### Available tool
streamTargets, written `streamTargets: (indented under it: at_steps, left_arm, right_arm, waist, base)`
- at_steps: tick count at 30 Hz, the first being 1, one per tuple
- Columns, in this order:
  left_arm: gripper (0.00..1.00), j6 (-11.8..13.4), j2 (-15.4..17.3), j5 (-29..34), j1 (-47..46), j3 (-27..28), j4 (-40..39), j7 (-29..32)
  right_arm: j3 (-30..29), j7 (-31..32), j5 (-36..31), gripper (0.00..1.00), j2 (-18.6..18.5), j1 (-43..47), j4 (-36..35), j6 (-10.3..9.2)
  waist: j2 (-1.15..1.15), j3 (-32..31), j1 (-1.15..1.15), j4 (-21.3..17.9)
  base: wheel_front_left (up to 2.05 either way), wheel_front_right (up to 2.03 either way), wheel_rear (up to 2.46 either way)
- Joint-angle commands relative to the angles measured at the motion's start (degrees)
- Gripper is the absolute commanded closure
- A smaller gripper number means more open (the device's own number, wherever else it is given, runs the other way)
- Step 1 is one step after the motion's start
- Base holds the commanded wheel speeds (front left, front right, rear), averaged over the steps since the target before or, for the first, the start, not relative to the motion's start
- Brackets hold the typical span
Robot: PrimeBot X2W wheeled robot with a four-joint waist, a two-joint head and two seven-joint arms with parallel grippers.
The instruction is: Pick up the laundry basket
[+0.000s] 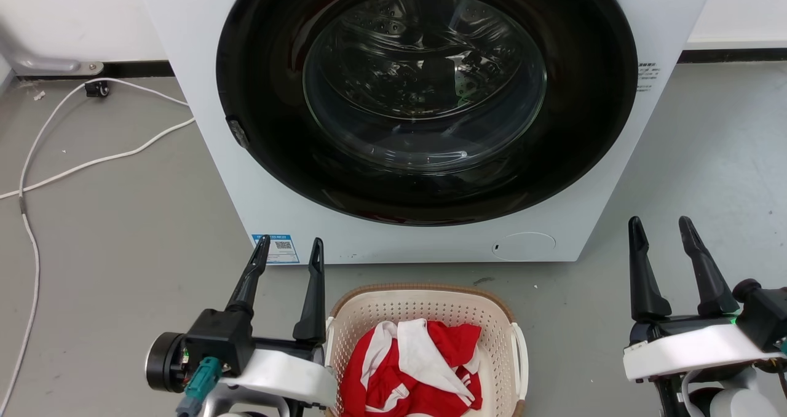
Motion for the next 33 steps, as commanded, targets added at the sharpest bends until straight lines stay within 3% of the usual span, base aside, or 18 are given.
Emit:
streamTargets:
  at_steps: [1, 6, 10, 15, 25, 33]
  left_arm:
    - [0.00, 0.8, 0.7, 1.2, -1.2, -0.8, -0.4, -0.5]
    - [0.00, 2.5, 1.6, 2.5, -1.2, -2.5, 0.4, -1.2]
    - [0.00, 1.7, 0.3, 0.8, 0.1, -1.1, 0.5, -1.7]
    - [0.00, -1.9, -1.6, -0.4, 2.0, 1.7, 0.9, -2.2]
    - [0.00, -12.5, -7.4, 3.6, 5.8, 8.6, 5.2, -3.4]
    - [0.00, -17.2, -10.5, 8.8, 6.9, 13.3, 7.8, -4.2]
  right_arm:
    - [0.0, -0.6, -1.8, 0.00, -0.2, 0.2, -0.4, 0.12]
    - [0.8, -1.2, -5.9, 0.00, -0.2, 0.2, -1.0, 0.12]
    - [0.9, -1.8, -7.7, 0.00, -0.2, 0.6, -1.1, 0.07]
    - [0.9, -2.3, -8.0, 0.00, -0.2, 1.0, -0.2, 0.07]
    - [-0.3, -3.4, -6.2, 0.00, -0.2, 2.0, 1.9, 0.07]
    - [-0.3, -4.2, -8.4, 0.00, -0.2, 1.8, 3.0, 0.07]
  waist:
    - [0.00, 0.0, -0.01, 0.0]
    - [0.00, 0.0, -0.01, -0.1]
    - [0.00, 0.0, -0.01, -0.1]
    - [0.00, 0.0, -0.01, -0.1]
    - [0.00, 0.2, -0.01, -0.3]
    - [0.00, 0.3, -0.01, -0.5]
  base:
    - [0.00, 0.00, 0.00]
    - [0.00, 0.00, 0.00]
    - [0.00, 0.00, 0.00]
    - [0.00, 0.00, 0.00]
    - [0.00, 0.00, 0.00]
    - [0.00, 0.00, 0.00]
